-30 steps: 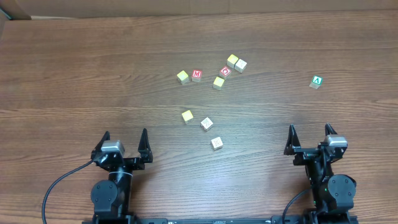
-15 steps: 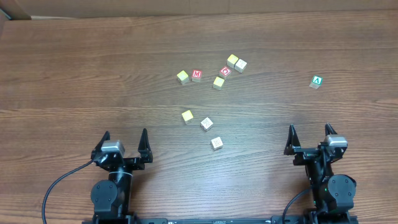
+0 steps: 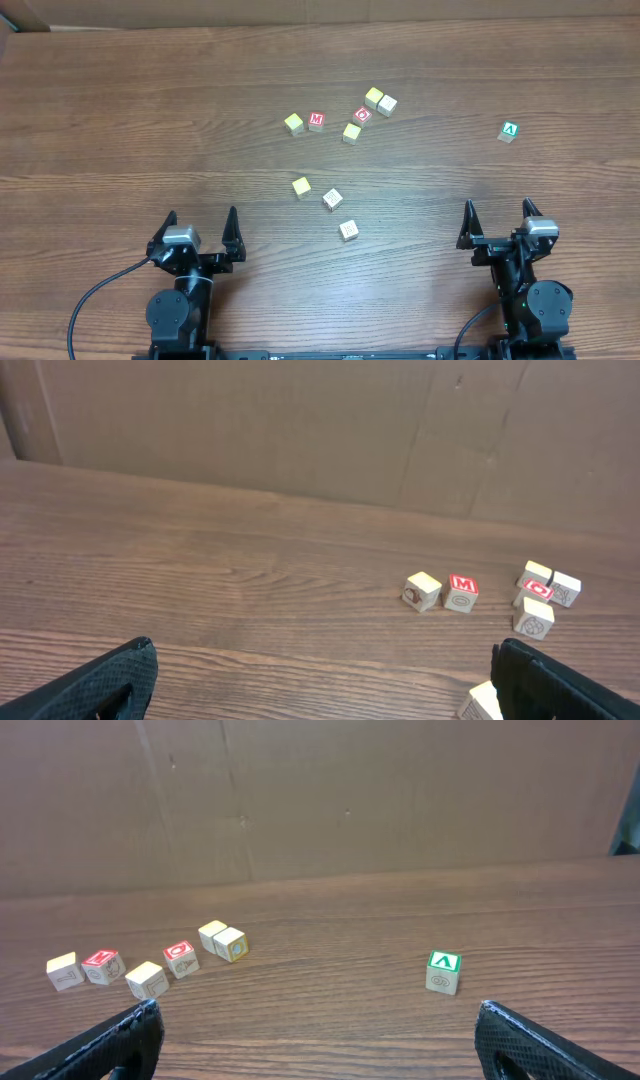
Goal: Flip 3 blocks
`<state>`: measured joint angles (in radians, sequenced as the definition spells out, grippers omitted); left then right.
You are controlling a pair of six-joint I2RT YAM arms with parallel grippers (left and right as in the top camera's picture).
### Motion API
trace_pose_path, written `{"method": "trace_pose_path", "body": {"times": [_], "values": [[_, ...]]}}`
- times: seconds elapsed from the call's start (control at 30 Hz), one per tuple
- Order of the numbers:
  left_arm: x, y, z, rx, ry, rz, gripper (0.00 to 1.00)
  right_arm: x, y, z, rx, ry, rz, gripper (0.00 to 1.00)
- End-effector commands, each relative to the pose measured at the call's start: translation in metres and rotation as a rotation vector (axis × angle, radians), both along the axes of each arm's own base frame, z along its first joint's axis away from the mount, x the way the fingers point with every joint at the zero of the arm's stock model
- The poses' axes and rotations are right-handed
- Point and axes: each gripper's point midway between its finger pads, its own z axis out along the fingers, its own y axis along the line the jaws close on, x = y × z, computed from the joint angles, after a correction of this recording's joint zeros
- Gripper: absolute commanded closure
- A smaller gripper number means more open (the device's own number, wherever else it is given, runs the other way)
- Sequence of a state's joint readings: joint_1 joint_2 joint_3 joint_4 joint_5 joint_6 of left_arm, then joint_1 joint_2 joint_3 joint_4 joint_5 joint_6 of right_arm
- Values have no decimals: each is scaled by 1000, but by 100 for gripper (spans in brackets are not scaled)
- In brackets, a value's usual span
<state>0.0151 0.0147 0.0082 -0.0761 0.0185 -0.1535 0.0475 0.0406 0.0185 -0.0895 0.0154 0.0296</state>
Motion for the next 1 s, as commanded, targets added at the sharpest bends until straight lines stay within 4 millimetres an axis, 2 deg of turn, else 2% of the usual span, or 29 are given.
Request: {"method": "trace_pose_path", "body": {"times": [0.0,0.17,0.27,0.37,0.57,0.67,0.83,0.97], "values": [[0,-2,-3,19,10,-14,0,1,0,-4,54,10,-4,0],[2,-2,-19,17,79,-19,0,0,8,-5,115,18,38,0],[3,-10,-29,26,136,-68,0,-1,17,-2,118,17,91,0],[5,-14,-30,49,175,-94,0,-4,23,2,120,29,127,0],[19,-15,-5,48,235,-101,0,-10,23,-1,121,122,124,0],[28,-19,8,34,293,-122,0,-13,28,6,129,154,147,0],[48,-36,30,17,432,-180,0,-15,33,26,218,224,161,0],[59,-62,46,35,567,-258,0,-14,42,38,297,363,186,0]]}}
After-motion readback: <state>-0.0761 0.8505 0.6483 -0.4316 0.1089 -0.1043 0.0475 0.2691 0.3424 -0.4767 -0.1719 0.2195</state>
